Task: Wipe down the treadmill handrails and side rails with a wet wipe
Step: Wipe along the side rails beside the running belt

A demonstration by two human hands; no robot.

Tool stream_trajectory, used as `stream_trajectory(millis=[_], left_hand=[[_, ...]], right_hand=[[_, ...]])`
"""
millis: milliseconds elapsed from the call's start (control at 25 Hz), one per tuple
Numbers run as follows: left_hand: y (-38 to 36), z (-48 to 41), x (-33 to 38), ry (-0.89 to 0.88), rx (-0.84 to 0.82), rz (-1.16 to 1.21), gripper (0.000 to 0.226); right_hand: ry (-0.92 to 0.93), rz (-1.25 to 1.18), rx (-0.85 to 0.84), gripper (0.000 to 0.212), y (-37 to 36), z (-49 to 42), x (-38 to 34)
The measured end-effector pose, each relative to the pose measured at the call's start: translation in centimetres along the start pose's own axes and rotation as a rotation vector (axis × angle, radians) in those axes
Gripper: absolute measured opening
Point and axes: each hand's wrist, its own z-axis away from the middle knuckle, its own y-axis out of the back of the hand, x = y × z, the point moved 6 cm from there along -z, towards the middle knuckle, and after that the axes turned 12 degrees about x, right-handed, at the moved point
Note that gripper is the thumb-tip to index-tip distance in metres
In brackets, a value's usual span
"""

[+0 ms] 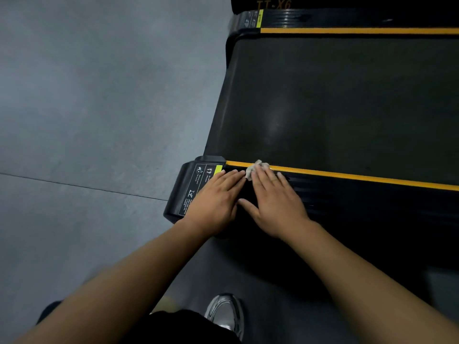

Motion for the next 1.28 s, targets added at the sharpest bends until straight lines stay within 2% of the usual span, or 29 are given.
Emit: stream_trajectory(millis=[80, 160, 400, 600, 800, 1000, 1120, 1200, 1280], left_hand=[[0.1, 0.1, 0.2, -0.003, 0.003, -0.019, 0.067], [0.1, 0.1, 0.2, -0.003, 0.012, -0.032, 0.066], [-0.1, 0.0, 0.1, -0.014, -0.012, -0.034, 0.067], [0.0, 0.1, 0.0, -0.004, -0.024, -0.046, 0.067], [-0.3, 0.0, 0.2, -0.05, -0.073, -0.079, 0.065], [-0.4, 0.0, 1.0, -0.134, -0.119, -0.169, 0.065], [-0.3, -1.0, 1.8, -0.186, -0.222, -0.155, 0.072], [-0.3, -1.5, 2.5, -0.161, -0.246, -0.187, 0.071], [-1.1, -1.3, 3.9, -0.083, -0.228, -0.181, 0.068]], right_hand=[[-0.101, 0.037, 0.038, 0.104, 0.6, 2.2, 2.8], [-0.207, 0.082, 0.008, 0.099, 0.8, 3.8, 4.7], [-0.072, 0.051, 0.018, 0.102, -0.1, 1.9, 2.0], [-0.217, 0.076, 0.018, 0.101, 0.8, 5.2, 5.0], [-0.047, 0.064, 0.024, 0.099, -0.2, 3.0, 1.3], [-0.177, 0.094, 0.023, 0.098, 0.5, 6.9, 5.0], [-0.075, 0.056, 0.034, 0.099, 0.1, 5.5, 2.2], [-0.057, 0.056, 0.018, 0.092, 0.1, 5.8, 2.2], [-0.145, 0.066, 0.085, 0.095, 0.6, 7.8, 4.4]])
